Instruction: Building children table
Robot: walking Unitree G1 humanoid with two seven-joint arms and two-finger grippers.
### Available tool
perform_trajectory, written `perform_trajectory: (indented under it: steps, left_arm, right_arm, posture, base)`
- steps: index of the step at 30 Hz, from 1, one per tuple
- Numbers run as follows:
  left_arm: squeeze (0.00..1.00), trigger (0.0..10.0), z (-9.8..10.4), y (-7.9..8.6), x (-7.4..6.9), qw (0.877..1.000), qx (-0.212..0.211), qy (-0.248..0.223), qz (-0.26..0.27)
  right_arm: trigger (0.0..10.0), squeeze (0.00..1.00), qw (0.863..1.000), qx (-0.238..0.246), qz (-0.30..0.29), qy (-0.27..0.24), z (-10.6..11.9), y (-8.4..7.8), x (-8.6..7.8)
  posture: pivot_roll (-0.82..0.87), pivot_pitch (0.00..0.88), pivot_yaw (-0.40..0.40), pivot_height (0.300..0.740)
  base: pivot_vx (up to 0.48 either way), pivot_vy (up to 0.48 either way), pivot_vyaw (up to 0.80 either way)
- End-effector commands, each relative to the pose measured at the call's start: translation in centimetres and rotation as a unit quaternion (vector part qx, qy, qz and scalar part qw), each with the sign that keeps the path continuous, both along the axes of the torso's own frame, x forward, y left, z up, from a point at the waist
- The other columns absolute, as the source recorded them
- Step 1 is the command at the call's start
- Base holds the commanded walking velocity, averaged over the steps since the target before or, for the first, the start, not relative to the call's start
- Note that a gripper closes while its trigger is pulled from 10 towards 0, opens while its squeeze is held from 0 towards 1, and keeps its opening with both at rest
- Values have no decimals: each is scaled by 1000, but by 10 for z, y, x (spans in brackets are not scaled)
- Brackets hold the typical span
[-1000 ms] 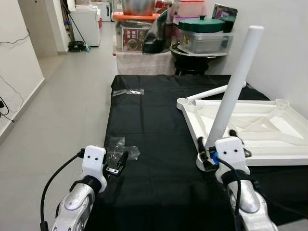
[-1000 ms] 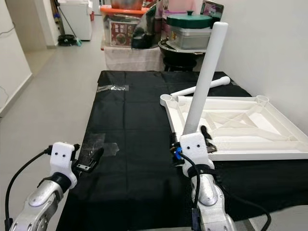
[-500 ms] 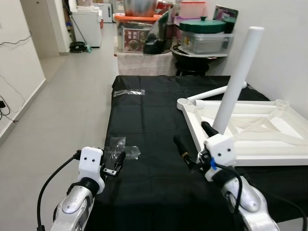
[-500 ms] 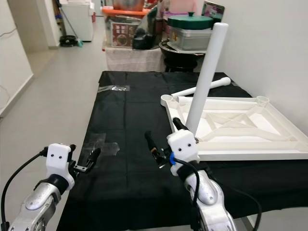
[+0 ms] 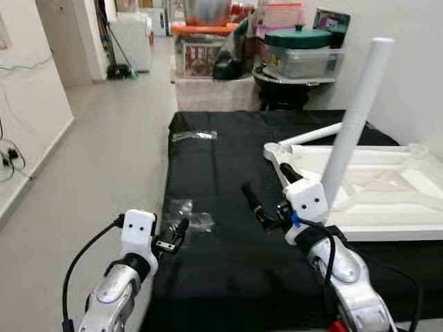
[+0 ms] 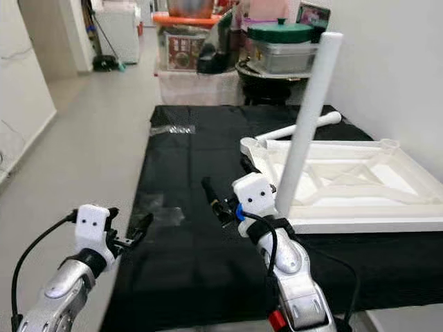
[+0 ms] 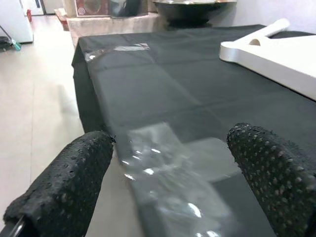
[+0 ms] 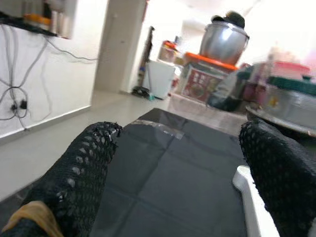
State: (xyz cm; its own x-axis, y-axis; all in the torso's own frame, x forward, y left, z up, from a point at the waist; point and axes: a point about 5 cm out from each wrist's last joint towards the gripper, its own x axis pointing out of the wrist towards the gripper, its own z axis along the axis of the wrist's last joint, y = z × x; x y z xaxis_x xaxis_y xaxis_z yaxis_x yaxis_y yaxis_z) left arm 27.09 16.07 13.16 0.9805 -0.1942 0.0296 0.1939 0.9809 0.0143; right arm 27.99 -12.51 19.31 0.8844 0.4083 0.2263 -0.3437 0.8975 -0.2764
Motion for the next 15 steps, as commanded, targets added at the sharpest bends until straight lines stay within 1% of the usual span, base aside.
perform_trajectory:
  steps: [1, 3, 15]
  left_arm:
    - [0, 10000, 1, -5, 2, 1000, -6, 2, -9]
    - [0, 10000, 2, -6, 2, 1000, -9, 3, -13]
    - [0, 10000, 2, -10, 5, 1000, -11, 3, -21]
  right_arm:
    - [10000, 0, 1000, 0, -5, -4, 0, -6, 1]
    - [10000, 0, 1000, -1, -6, -7, 0, -7, 4]
    - [10000, 0, 1000, -1, -8, -1, -4, -6, 7]
  posture:
    - [46, 0, -49, 740]
    - [44, 0, -49, 740]
    - [44, 0, -50, 740]
  base:
    - [0, 480, -800]
    - [0, 480, -800]
    - [0, 480, -800]
